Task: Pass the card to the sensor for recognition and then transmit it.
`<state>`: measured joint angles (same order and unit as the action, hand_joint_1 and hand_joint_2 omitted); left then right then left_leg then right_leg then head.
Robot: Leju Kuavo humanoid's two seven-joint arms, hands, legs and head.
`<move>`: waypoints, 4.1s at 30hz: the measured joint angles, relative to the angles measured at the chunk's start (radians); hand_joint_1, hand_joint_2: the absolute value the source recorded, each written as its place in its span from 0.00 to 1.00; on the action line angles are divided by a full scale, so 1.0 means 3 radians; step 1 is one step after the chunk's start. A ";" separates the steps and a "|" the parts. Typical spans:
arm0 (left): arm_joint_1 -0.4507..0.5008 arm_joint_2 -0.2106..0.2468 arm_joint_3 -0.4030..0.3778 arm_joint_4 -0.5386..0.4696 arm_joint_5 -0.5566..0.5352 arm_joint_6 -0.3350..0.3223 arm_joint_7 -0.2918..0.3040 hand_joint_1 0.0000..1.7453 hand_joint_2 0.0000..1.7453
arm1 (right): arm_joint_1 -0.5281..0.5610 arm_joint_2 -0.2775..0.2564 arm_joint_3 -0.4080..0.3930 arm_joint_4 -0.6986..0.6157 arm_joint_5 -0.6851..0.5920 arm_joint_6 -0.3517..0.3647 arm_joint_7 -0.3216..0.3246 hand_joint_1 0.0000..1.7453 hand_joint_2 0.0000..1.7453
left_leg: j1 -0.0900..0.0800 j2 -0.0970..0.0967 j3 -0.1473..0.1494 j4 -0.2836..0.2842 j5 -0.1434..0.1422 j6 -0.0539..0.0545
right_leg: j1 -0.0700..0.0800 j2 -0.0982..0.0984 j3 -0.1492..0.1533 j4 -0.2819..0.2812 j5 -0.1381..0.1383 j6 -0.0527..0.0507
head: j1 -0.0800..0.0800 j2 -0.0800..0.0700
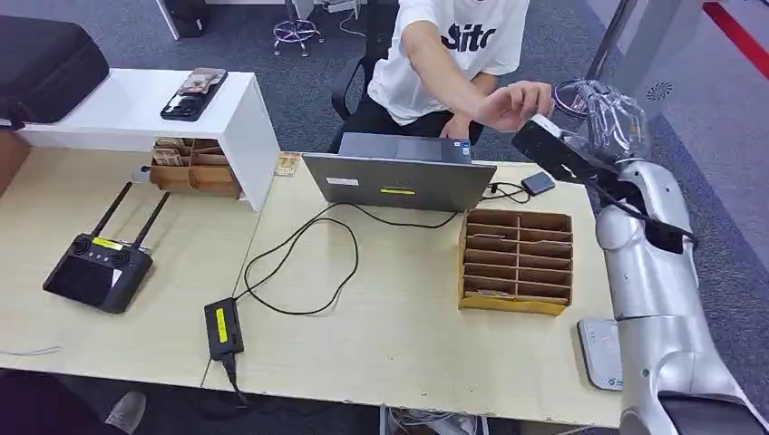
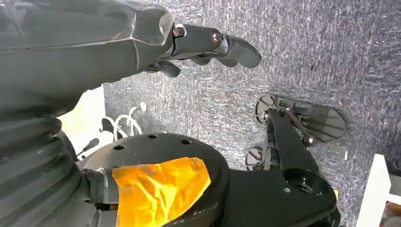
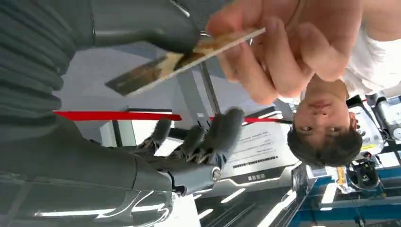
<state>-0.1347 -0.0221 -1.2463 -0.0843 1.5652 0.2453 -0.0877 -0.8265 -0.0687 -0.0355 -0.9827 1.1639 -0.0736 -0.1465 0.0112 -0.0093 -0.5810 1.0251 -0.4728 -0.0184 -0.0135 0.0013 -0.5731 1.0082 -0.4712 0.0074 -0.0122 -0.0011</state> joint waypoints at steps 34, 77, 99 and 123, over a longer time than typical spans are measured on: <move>-0.0003 0.0009 -0.0019 0.0000 0.0010 0.0001 0.0000 0.00 1.00 | 0.0035 0.0019 -0.0144 -0.0095 0.0034 0.0011 -0.0038 1.00 1.00 | 0.0000 0.0000 0.0000 0.0000 0.0000 0.0000 | 0.0000 0.0000 -0.0002 0.0000 0.0000 0.0000 | 0.0000 0.0000; 0.0008 -0.0001 0.0067 0.0000 0.0020 0.0089 -0.0029 0.00 1.00 | 0.1371 -0.0105 -0.1723 -0.0766 -0.0795 0.0033 -0.0730 1.00 1.00 | 0.0000 -0.0008 -0.0011 0.0000 -0.0002 0.0002 | 0.0000 -0.0010 -0.0009 -0.0002 -0.0001 0.0000 | 0.0001 0.0000; 0.0022 -0.0047 0.0258 0.0000 0.0020 0.0130 -0.0065 0.00 1.00 | 0.2236 0.0401 -0.1883 -0.1583 -0.1179 0.0140 -0.0907 1.00 1.00 | -0.0001 -0.0006 -0.0013 -0.0001 -0.0004 0.0001 | -0.0001 -0.0007 -0.0011 -0.0002 -0.0005 0.0002 | 0.0000 0.0000; 0.0021 -0.0051 0.0258 0.0000 0.0020 0.0126 -0.0067 0.00 1.00 | 0.2246 0.0418 -0.2269 -0.1022 -0.1197 0.0126 -0.0884 1.00 1.00 | 0.0000 -0.0006 -0.0013 -0.0001 -0.0004 0.0001 | 0.0000 -0.0007 -0.0012 -0.0002 -0.0005 0.0002 | 0.0000 0.0000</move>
<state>-0.1283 -0.0374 -1.1688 -0.0843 1.5713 0.2831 -0.1080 -0.1528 0.0568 -0.7160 -1.2893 0.8049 -0.0359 -0.4116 0.0111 -0.0110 -0.5849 1.0248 -0.4738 -0.0182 -0.0136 -0.0009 -0.5766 1.0076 -0.4726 0.0081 -0.0122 -0.0011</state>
